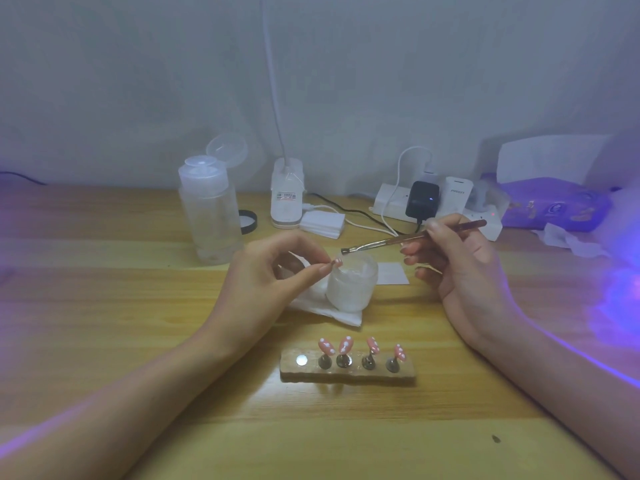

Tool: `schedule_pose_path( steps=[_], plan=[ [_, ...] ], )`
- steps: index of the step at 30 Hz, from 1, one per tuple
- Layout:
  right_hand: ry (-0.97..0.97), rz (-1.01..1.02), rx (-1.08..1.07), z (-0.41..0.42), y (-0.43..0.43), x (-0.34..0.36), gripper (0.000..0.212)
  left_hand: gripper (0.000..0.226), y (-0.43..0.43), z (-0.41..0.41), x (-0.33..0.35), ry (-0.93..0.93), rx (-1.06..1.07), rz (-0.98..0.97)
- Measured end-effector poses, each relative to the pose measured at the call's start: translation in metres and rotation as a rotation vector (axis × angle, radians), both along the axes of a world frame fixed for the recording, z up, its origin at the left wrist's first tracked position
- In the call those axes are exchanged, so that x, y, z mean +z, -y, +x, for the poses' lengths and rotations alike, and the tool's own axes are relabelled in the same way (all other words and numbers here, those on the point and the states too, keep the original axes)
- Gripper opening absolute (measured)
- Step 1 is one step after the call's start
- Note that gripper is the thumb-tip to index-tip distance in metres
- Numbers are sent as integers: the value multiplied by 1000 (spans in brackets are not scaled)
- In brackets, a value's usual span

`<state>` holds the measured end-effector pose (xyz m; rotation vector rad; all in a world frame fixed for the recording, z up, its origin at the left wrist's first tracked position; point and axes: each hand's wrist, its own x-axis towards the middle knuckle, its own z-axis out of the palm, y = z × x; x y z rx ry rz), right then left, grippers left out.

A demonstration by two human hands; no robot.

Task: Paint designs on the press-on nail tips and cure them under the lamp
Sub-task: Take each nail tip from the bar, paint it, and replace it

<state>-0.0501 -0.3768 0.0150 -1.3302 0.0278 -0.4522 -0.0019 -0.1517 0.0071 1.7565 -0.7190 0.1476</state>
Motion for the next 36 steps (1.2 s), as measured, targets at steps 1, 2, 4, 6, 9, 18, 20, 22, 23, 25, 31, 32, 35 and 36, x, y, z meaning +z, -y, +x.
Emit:
schedule_pose_path(
  steps=[1,2,4,6,9,18,20,22,23,25,31,32,35,36],
  plan=[
    [9,-28,20,0,-1,1,14,9,0,1,0,14,11,14],
    [11,-61,31,-1,-2,1,15,9,0,1,-1,25,22,25],
    [-5,-86,10,-1,-2,0,15,11,0,1,-1,36,34,28],
    [-18,-50,-24,0,-1,-1,13,17,0,1,-1,54,40,26],
    [3,-42,0,0,-2,0,13,11,-1,1,-2,88,37,32],
    [17,-74,8,-1,-3,2,15,14,-1,2,-2,126,67,48],
    [0,-106,1,-1,-4,1,15,14,-1,2,-2,131,76,56],
    [-23,-86,-46,0,-3,-1,16,13,-1,1,-1,141,80,61],
    [-23,-68,-58,0,-2,-1,16,13,0,0,-1,140,80,59],
    [5,-60,-37,0,-2,1,16,14,-1,0,-1,135,81,56],
    [-23,-105,-55,0,-3,-1,17,14,0,0,-1,133,85,57],
    [-15,-93,-57,0,-2,0,17,14,0,0,-1,131,84,57],
    [25,-110,-11,-1,-4,1,17,13,0,0,-2,121,80,63],
    [20,-124,-12,-1,-4,1,17,13,0,0,-2,116,79,64]
  ],
)
